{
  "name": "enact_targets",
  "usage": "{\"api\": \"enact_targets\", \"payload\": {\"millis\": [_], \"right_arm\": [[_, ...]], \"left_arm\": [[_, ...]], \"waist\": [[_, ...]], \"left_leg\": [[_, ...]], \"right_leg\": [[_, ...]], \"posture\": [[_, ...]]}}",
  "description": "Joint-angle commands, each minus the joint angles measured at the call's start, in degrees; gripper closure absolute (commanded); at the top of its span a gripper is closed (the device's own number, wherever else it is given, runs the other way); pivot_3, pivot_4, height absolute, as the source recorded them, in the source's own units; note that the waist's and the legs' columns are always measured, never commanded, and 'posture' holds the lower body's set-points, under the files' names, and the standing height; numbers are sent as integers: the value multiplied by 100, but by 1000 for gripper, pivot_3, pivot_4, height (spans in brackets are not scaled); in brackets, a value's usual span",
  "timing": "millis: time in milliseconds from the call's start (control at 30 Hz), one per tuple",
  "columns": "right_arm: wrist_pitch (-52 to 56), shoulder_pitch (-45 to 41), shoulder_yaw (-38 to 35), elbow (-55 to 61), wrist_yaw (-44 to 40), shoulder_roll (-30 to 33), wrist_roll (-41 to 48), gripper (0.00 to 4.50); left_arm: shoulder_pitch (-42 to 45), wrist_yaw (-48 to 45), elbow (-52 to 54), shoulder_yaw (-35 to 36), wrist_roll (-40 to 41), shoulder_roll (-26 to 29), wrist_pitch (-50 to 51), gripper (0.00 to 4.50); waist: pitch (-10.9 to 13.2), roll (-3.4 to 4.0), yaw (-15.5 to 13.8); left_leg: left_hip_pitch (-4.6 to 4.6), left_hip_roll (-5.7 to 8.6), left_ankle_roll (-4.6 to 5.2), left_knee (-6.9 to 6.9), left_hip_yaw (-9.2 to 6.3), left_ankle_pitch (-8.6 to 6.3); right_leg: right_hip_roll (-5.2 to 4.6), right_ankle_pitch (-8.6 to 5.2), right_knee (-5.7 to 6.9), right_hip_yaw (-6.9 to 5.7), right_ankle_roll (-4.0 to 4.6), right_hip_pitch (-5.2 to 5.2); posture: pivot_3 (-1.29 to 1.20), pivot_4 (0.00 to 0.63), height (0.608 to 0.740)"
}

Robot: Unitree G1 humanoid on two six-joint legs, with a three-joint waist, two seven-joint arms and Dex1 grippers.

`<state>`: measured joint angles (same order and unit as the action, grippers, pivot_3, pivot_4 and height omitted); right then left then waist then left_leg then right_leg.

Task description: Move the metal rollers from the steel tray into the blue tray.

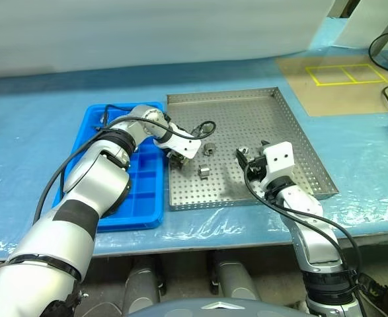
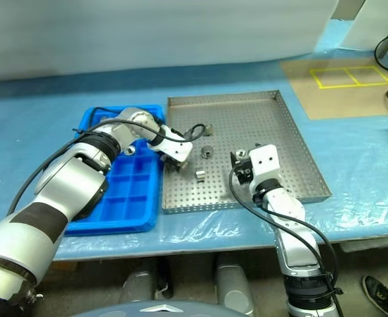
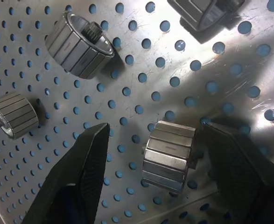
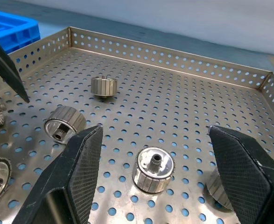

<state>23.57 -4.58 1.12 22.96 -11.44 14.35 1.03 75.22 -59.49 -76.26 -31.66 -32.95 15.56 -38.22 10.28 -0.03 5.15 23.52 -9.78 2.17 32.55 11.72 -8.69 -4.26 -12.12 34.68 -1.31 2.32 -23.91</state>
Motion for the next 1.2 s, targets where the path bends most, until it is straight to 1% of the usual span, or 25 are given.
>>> {"api": "enact_targets", "payload": {"millis": [33,67,100,167,200,300,367,467,533,600,667,733,933,1067,1200], "right_arm": [[-129,-4,-76,178,66,-16,-36,787],[-129,1,-73,175,74,-15,-42,744],[-125,-1,-70,173,79,-13,-48,744],[-120,-6,-68,167,81,-16,-49,744],[-121,-16,-65,157,80,-21,-49,744],[-135,-54,-51,111,83,-33,-62,744],[-165,-93,-19,65,93,-38,-98,744],[-207,-155,1,-8,84,-53,-122,744],[-237,-210,-2,-75,77,-60,-128,744],[-273,-255,-2,-126,72,-74,-125,744],[-303,-280,-1,-175,66,-81,-127,744],[-331,-300,19,-229,45,-84,-125,744],[-469,-500,145,-505,-56,-110,-129,744],[-532,-632,172,-595,-90,-159,-83,744],[-533,-897,171,-634,-265,-179,73,744]], "left_arm": [[-43,-84,-73,-90,-142,77,1,1100],[-50,-167,-79,-67,-121,82,-10,1516],[-58,-190,-79,-61,-125,93,-29,1733],[-74,161,-60,-107,-240,98,7,2381],[-84,183,-57,-133,-280,118,-10,2713],[-94,4,-74,-132,-293,164,-37,2713],[-97,-87,-81,-86,-265,203,-40,3040],[-80,154,-82,18,-217,184,163,3628],[-70,116,-69,61,-165,214,78,3628],[-57,-2,-50,275,80,189,91,3628],[-17,-416,11,774,663,106,152,3628],[2,-727,72,1085,1010,90,220,3628],[-95,-1004,259,1184,1166,347,-153,3628],[69,-1450,525,1780,1941,378,-211,3628],[9,-2233,1136,2432,2896,661,356,3628]], "waist": [[0,0,28],[0,0,34],[0,0,35],[0,0,36],[-1,1,37],[-1,1,40],[-1,1,44],[0,0,37],[0,0,34],[0,0,34],[1,-1,27],[3,-4,12],[3,-4,6],[7,-8,-71],[8,-8,-149]], "left_leg": [[0,0,1,1,0,0],[-1,0,1,3,0,-1],[-1,0,1,4,-1,-1],[0,0,1,7,-1,-1],[0,0,2,9,-2,-2],[-15,0,6,11,-3,-5],[-15,0,6,12,-3,-5],[-24,0,6,13,-4,-5],[-24,0,6,16,-6,-5],[-22,1,8,20,-7,-6],[-19,1,10,20,-7,-8],[-6,1,13,19,-7,-9],[26,-1,20,17,-5,-12],[30,1,20,19,-5,-13],[25,-1,20,19,-2,-12]], "right_leg": [[0,0,0,0,0,0],[0,0,0,0,0,2],[0,0,0,-1,0,2],[0,0,1,-1,-1,3],[0,0,1,-2,-1,4],[-1,-1,0,-2,-1,24],[-1,-1,0,-2,-2,24],[-1,-1,-2,-3,-2,35],[-1,-1,-3,-4,-2,39],[-2,-1,-3,-4,-2,39],[-3,-1,-4,-5,-2,38],[-3,0,-6,-7,0,27],[-4,1,-2,-9,2,-11],[-6,1,-3,-10,2,-12],[-7,2,2,-9,4,-12]], "posture": [[-529,150,740],[-529,150,740],[-526,150,740],[-523,150,740],[-521,150,740],[-517,150,740],[-513,150,740],[-507,150,740],[-501,150,740],[-497,150,740],[-481,150,740],[-473,150,740],[-431,150,740],[-402,150,740],[-352,150,740]]}}
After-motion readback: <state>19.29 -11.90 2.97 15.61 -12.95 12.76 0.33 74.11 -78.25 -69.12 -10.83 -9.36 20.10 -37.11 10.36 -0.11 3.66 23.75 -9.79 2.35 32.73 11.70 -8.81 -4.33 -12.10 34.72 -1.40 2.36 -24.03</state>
